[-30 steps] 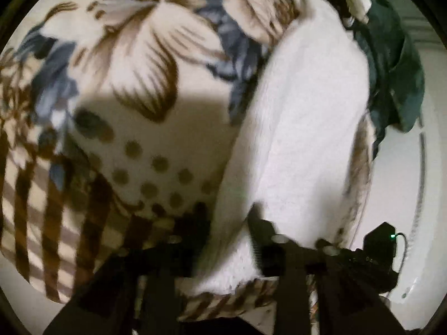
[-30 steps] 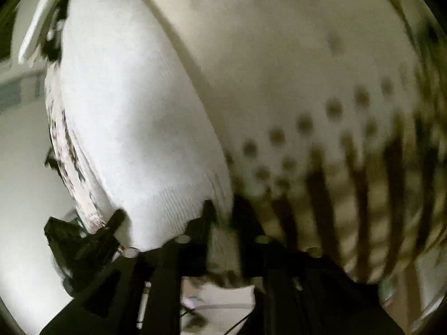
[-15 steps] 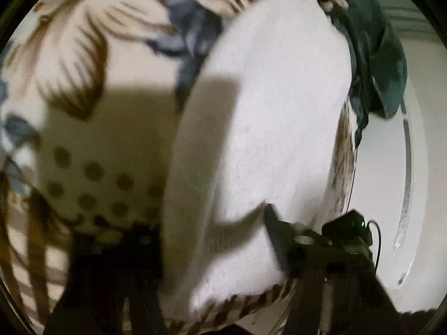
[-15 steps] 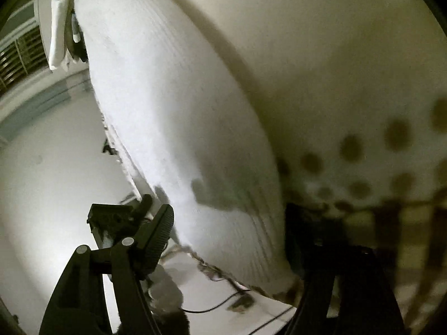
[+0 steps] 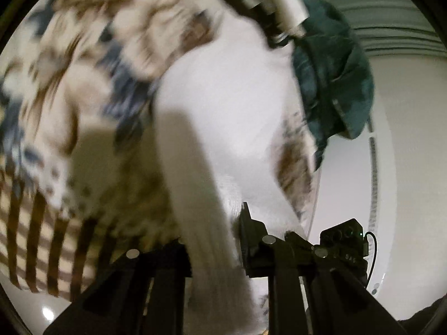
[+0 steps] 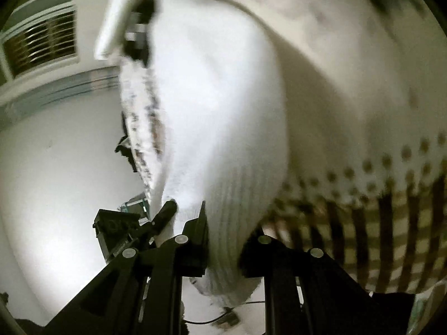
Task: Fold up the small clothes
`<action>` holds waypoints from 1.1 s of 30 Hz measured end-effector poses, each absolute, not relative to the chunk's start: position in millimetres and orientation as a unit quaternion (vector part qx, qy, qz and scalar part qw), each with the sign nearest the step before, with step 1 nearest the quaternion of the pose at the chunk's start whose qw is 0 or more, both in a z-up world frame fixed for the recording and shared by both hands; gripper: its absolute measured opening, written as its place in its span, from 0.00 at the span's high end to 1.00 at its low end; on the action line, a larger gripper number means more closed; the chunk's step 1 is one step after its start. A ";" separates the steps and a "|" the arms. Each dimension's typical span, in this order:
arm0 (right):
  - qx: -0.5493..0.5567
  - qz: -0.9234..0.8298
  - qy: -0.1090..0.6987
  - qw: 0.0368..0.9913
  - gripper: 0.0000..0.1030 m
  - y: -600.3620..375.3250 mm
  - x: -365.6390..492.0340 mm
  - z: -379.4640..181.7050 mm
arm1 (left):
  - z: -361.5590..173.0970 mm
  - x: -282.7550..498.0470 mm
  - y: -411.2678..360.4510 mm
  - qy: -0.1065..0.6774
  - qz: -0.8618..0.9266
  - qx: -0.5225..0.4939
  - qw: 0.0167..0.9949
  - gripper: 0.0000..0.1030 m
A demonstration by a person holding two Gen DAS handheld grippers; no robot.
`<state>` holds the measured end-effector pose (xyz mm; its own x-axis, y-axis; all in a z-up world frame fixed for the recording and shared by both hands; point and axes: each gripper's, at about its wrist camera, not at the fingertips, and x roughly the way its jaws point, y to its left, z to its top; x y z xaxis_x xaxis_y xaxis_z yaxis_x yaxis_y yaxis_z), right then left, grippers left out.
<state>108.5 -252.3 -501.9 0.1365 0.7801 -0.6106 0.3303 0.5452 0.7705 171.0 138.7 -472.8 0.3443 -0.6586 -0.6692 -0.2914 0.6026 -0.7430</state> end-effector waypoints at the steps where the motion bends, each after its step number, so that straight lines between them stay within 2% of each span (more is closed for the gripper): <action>1: 0.437 0.192 0.624 0.618 0.84 -257.2 121.7 -487.9 | -464.8 179.0 142.8 0.551 -0.134 -0.429 0.703 0.87; 7: 0.398 0.213 0.584 0.675 0.84 -261.1 235.9 -440.5 | -434.1 287.5 143.7 0.501 -0.143 -0.438 0.733 0.88; 14: 0.387 0.152 0.573 0.706 0.84 -252.0 440.1 -463.9 | -479.1 450.5 155.5 0.510 -0.155 -0.459 0.711 0.88; 16: 0.387 0.137 0.580 0.704 0.83 -243.2 490.3 -481.1 | -499.8 491.6 162.4 0.524 -0.145 -0.476 0.692 0.82; 17: 0.394 0.136 0.584 0.697 0.79 -242.1 507.6 -487.5 | -504.6 503.3 166.7 0.524 -0.141 -0.481 0.689 0.77; 18: 0.402 0.133 0.589 0.688 0.73 -244.9 525.6 -494.3 | -505.9 515.7 174.1 0.518 -0.130 -0.480 0.696 0.66; 19: 0.407 0.132 0.588 0.686 0.68 -249.6 533.0 -495.5 | -503.8 519.7 178.9 0.510 -0.125 -0.478 0.704 0.45; 20: 0.408 0.131 0.575 0.697 0.51 -255.4 539.0 -491.9 | -498.8 521.4 185.9 0.496 -0.125 -0.474 0.717 0.38; 21: 0.404 0.132 0.561 0.711 0.33 -259.1 543.5 -486.2 | -492.1 519.5 195.6 0.478 -0.127 -0.470 0.731 0.35; 22: 0.390 0.131 0.544 0.731 0.28 -264.4 543.1 -479.1 | -488.2 514.9 200.7 0.472 -0.128 -0.466 0.737 0.34; 25: 0.347 0.109 0.551 0.752 0.26 -276.7 533.4 -478.4 | -490.7 503.2 202.7 0.488 -0.118 -0.416 0.758 0.34; 29: 0.308 0.091 0.595 0.736 0.26 -280.0 515.6 -511.4 | -518.7 509.0 166.6 0.556 -0.133 -0.304 0.762 0.34; 30: 0.304 0.094 0.602 0.732 0.33 -276.6 514.8 -521.5 | -528.4 512.4 152.4 0.571 -0.140 -0.277 0.760 0.36; 31: 0.305 0.096 0.603 0.731 0.42 -273.6 512.4 -527.6 | -534.6 516.6 141.0 0.576 -0.143 -0.255 0.763 0.46; 32: 0.305 0.099 0.603 0.730 0.70 -271.3 510.6 -532.9 | -537.5 518.1 131.5 0.578 -0.149 -0.240 0.766 0.64; 33: 0.301 0.098 0.604 0.731 0.85 -269.0 509.2 -535.1 | -542.2 521.6 119.0 0.586 -0.156 -0.217 0.765 0.94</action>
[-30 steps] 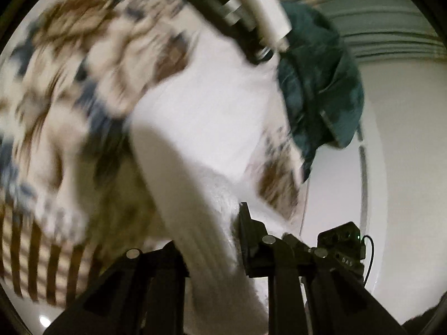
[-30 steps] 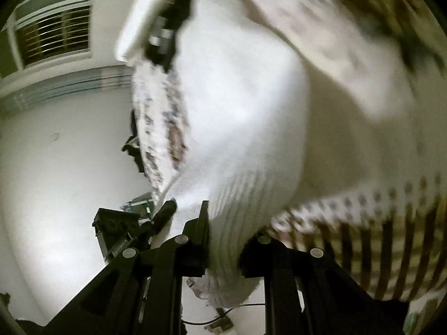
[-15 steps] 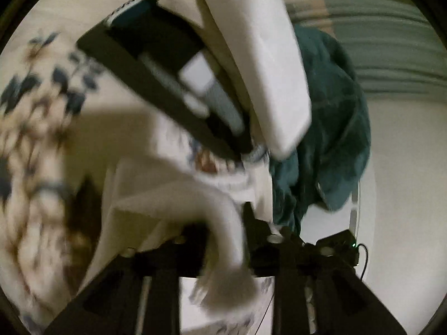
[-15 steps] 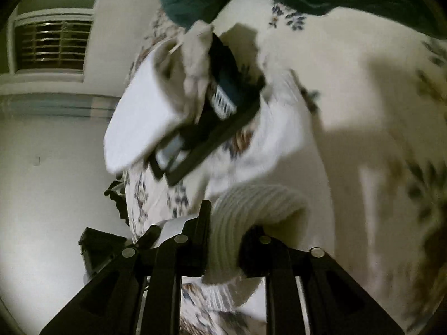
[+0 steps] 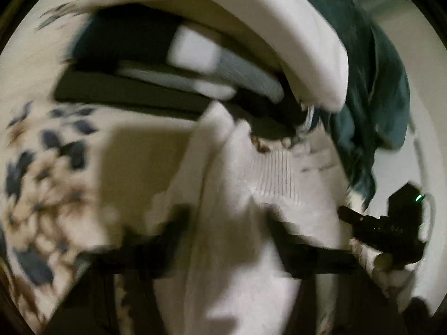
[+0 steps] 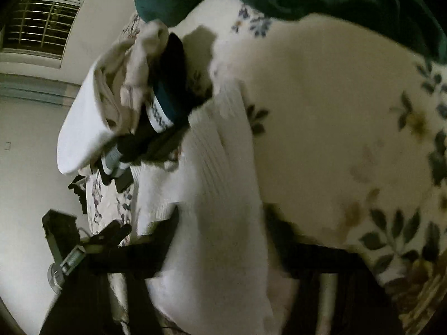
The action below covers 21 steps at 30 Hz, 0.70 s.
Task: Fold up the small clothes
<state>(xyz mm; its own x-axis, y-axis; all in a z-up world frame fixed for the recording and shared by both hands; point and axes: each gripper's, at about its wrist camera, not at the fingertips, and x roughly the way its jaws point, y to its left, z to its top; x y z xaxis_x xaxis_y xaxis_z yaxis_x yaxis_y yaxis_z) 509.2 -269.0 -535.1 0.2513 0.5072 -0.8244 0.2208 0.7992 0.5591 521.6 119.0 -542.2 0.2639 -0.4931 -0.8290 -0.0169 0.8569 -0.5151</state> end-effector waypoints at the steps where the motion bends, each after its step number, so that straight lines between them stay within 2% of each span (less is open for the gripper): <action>1: 0.296 0.092 0.599 0.738 0.85 -267.5 507.7 -533.2 | -544.0 522.8 113.9 0.589 -0.158 -0.207 0.765 0.95; 3: 0.285 0.092 0.583 0.755 0.91 -265.6 506.4 -521.7 | -540.3 520.6 110.0 0.575 -0.156 -0.190 0.780 0.95; 10: 0.242 0.102 0.557 0.788 0.93 -261.9 511.4 -481.6 | -519.3 503.3 161.0 0.532 -0.102 -0.252 0.802 0.95; 15: 0.179 0.066 0.597 0.779 0.93 -254.5 534.4 -510.9 | -561.9 519.9 157.7 0.577 -0.086 -0.251 0.773 0.95; 17: 0.130 0.065 0.633 0.760 0.92 -245.2 541.7 -529.4 | -564.7 520.7 160.6 0.582 -0.100 -0.287 0.754 0.89; 18: 0.121 0.071 0.641 0.755 0.88 -243.2 542.1 -530.9 | -558.5 515.3 165.0 0.573 -0.116 -0.314 0.748 0.83; 19: 0.126 0.082 0.644 0.750 0.83 -244.4 539.9 -527.8 | -551.6 508.6 169.6 0.565 -0.130 -0.329 0.746 0.63; 20: 0.140 0.096 0.643 0.746 0.66 -248.2 535.3 -523.0 | -544.5 496.6 175.3 0.550 -0.153 -0.348 0.743 0.48; 21: 0.163 0.114 0.640 0.742 0.41 -254.9 527.7 -517.6 | -543.3 485.2 179.2 0.542 -0.168 -0.364 0.738 0.21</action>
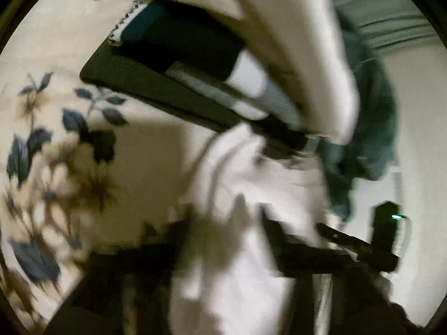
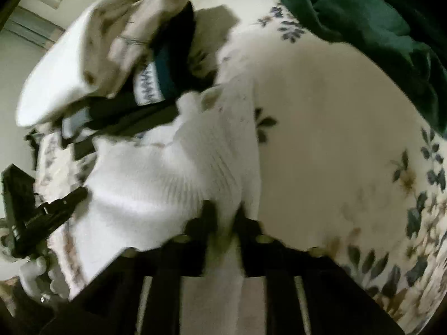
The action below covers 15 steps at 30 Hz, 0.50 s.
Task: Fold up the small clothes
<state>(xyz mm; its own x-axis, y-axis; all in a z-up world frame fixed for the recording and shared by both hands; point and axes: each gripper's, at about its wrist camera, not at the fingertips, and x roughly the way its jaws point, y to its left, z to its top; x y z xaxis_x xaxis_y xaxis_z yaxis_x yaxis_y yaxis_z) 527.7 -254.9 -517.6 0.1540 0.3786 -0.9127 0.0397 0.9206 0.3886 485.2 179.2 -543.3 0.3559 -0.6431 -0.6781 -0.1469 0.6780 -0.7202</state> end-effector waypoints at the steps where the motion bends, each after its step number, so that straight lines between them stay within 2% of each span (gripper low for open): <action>1: 0.196 0.130 0.637 0.734 0.29 -264.2 517.1 -515.3 | -546.9 473.5 183.2 0.538 -0.177 -0.386 0.729 0.17; 2: 0.224 0.139 0.637 0.724 0.16 -271.4 508.5 -517.0 | -554.8 465.7 185.3 0.539 -0.185 -0.405 0.715 0.17; 3: 0.259 0.148 0.641 0.707 0.12 -279.6 496.4 -523.7 | -564.8 459.8 184.4 0.548 -0.190 -0.418 0.699 0.17; 6: 0.333 0.185 0.662 0.645 0.10 -285.9 466.2 -563.3 | -603.8 446.5 164.6 0.590 -0.200 -0.426 0.656 0.17; 10: 0.356 0.236 0.671 0.605 0.10 -267.2 450.4 -609.3 | -611.2 450.2 131.5 0.583 -0.235 -0.426 0.651 0.18; 11: 0.378 0.244 0.662 0.600 0.10 -264.8 450.4 -615.6 | -607.4 450.0 124.7 0.579 -0.236 -0.416 0.660 0.25; 12: 0.387 0.245 0.656 0.600 0.13 -263.7 450.6 -616.7 | -603.1 449.7 117.4 0.573 -0.243 -0.410 0.667 0.58; 13: 0.393 0.241 0.650 0.604 0.20 -262.4 450.9 -616.7 | -599.6 447.9 115.8 0.568 -0.241 -0.410 0.672 0.65; 14: 0.399 0.239 0.644 0.608 0.43 -261.3 449.2 -613.2 | -595.1 445.1 116.9 0.563 -0.233 -0.412 0.678 0.66; 15: 0.399 0.235 0.640 0.613 0.49 -261.4 446.5 -608.1 | -588.5 440.0 119.5 0.556 -0.229 -0.417 0.682 0.68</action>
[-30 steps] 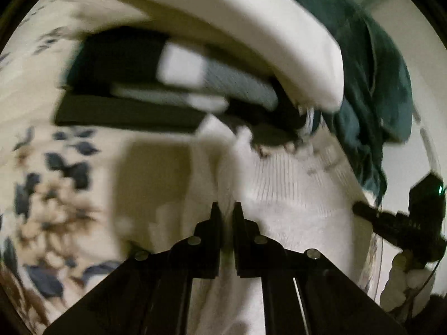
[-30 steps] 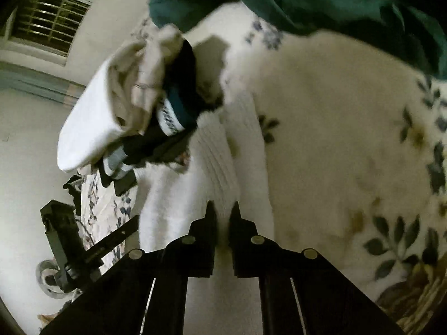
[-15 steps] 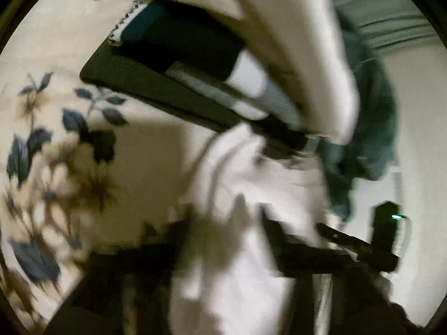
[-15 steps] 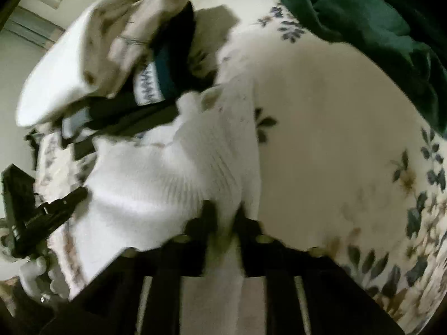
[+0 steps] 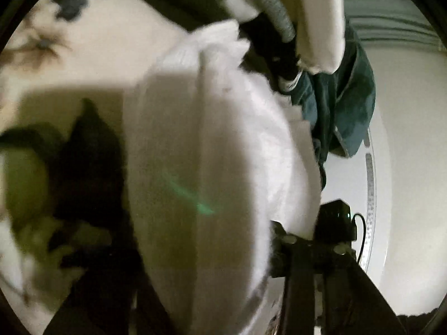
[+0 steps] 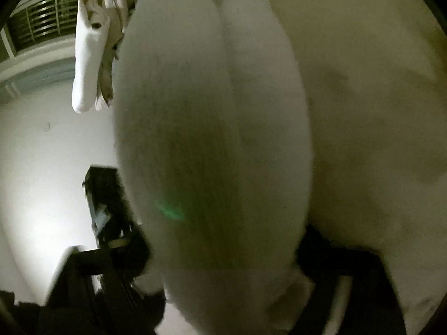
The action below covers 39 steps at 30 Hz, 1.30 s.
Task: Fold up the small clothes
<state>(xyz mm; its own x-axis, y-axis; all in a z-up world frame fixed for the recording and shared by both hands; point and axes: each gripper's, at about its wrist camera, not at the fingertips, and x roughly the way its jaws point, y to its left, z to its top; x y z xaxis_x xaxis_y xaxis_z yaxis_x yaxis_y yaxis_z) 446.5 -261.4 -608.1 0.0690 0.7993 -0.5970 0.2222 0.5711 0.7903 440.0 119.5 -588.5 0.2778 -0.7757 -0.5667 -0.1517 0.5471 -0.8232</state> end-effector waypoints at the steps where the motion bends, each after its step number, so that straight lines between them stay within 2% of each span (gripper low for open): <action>1: 0.392 0.238 0.633 0.623 0.51 -260.8 440.9 -597.6 | -579.0 430.3 123.2 0.548 -0.221 -0.432 0.681 0.69; 5: 0.359 0.262 0.633 0.634 0.53 -255.1 394.2 -558.4 | -543.3 385.4 116.1 0.565 -0.225 -0.401 0.685 0.68; 8: 0.334 0.246 0.671 0.614 0.53 -254.6 334.5 -558.0 | -554.9 339.4 106.2 0.620 -0.207 -0.399 0.642 0.61; 10: 0.315 0.215 0.703 0.600 0.44 -258.2 305.9 -571.5 | -570.7 308.1 98.0 0.663 -0.186 -0.375 0.621 0.59; 11: 0.302 0.190 0.722 0.592 0.37 -261.3 294.2 -581.0 | -572.2 296.7 94.9 0.672 -0.179 -0.357 0.623 0.58; 13: 0.288 0.156 0.736 0.592 0.35 -269.5 282.1 -585.1 | -560.1 283.3 107.8 0.667 -0.168 -0.334 0.644 0.56; 14: 0.286 0.150 0.732 0.600 0.33 -271.9 281.7 -579.1 | -547.0 283.5 108.9 0.659 -0.160 -0.320 0.662 0.50; 16: 0.249 0.127 0.718 0.637 0.31 -273.3 290.4 -552.5 | -524.0 293.1 113.6 0.649 -0.137 -0.293 0.689 0.12; 20: 0.146 0.075 0.641 0.749 0.31 -268.7 316.6 -483.0 | -497.6 341.2 116.6 0.615 -0.105 -0.234 0.746 0.10; 23: 0.113 0.075 0.588 0.798 0.31 -258.1 353.8 -455.1 | -516.9 371.3 124.0 0.598 -0.125 -0.238 0.755 0.11; 24: 0.107 0.080 0.593 0.794 0.31 -250.8 372.9 -459.8 | -526.8 381.9 119.6 0.604 -0.137 -0.232 0.750 0.15; 25: 0.104 0.085 0.604 0.786 0.31 -240.5 384.7 -470.0 | -536.2 386.2 121.3 0.608 -0.142 -0.230 0.747 0.43; 26: 0.108 0.089 0.616 0.775 0.33 -230.6 399.5 -479.2 | -552.8 400.1 115.4 0.621 -0.149 -0.227 0.735 0.63; 27: 0.121 0.097 0.626 0.764 0.54 -227.3 411.8 -491.1 | -567.0 403.0 114.5 0.637 -0.152 -0.222 0.723 0.95; 29: 0.144 0.110 0.637 0.749 0.92 -224.0 428.7 -507.5 | -564.4 411.0 107.7 0.636 -0.154 -0.230 0.720 0.94; 34: 0.142 0.085 0.598 0.784 0.93 -229.1 433.4 -483.9 | -520.7 402.5 149.1 0.584 -0.145 -0.268 0.752 0.94; 38: 0.151 0.072 0.626 0.762 0.93 -239.5 436.9 -505.7 | -538.3 407.4 166.5 0.593 -0.120 -0.297 0.738 0.94; 39: 0.157 0.066 0.641 0.748 0.92 -240.6 438.0 -514.7 | -541.0 406.1 167.5 0.600 -0.127 -0.307 0.728 0.91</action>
<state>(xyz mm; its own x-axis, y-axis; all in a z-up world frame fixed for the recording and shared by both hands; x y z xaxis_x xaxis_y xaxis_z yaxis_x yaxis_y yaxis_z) 438.0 -240.6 -514.7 0.1688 0.2998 -0.9390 0.1021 0.9422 0.3192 406.1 167.5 -541.0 0.2476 -0.5540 -0.7949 -0.1834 0.7788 -0.5999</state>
